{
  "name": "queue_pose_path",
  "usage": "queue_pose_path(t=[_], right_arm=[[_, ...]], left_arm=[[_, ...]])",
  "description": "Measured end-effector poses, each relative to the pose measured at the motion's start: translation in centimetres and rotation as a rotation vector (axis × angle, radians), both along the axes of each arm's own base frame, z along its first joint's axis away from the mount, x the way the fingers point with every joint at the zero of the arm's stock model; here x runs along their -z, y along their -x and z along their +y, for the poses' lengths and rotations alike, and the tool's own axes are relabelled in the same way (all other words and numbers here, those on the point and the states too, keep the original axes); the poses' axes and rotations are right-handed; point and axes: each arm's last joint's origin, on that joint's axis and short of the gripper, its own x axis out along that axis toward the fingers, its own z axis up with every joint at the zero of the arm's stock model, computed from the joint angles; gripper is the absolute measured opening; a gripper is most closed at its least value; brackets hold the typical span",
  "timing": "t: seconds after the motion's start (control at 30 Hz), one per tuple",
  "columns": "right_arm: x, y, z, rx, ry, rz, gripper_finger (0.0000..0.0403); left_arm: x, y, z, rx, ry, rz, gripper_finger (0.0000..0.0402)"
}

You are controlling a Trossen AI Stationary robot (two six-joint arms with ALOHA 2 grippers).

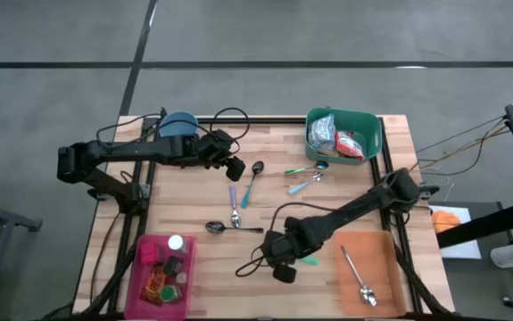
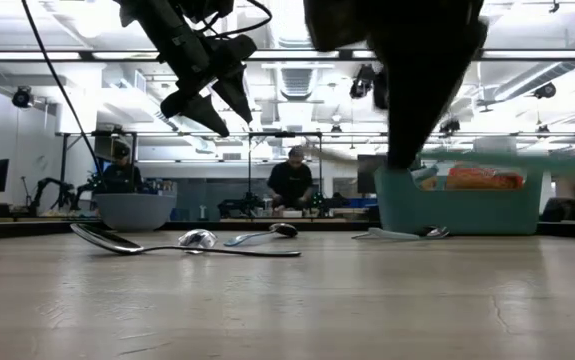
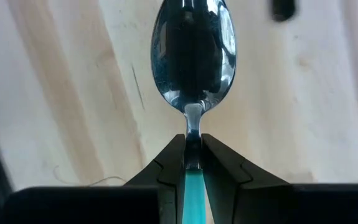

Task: Pick & Place Food Item
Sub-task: Put the light green spoon into the orange bin

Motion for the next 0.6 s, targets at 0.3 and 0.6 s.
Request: queue_pose_path(t=[0.3,0.6], right_arm=[[-6.3,3.9,-0.3,0.11,-0.039,-0.043,0.0042],[-10.1,9.9,0.9,0.362,-0.009,-0.03,0.0042]], left_arm=[[0.0,0.0,0.0,0.0,0.001,0.003,0.0279],[0.0,0.0,0.0,0.0,0.001,0.003,0.0279]])
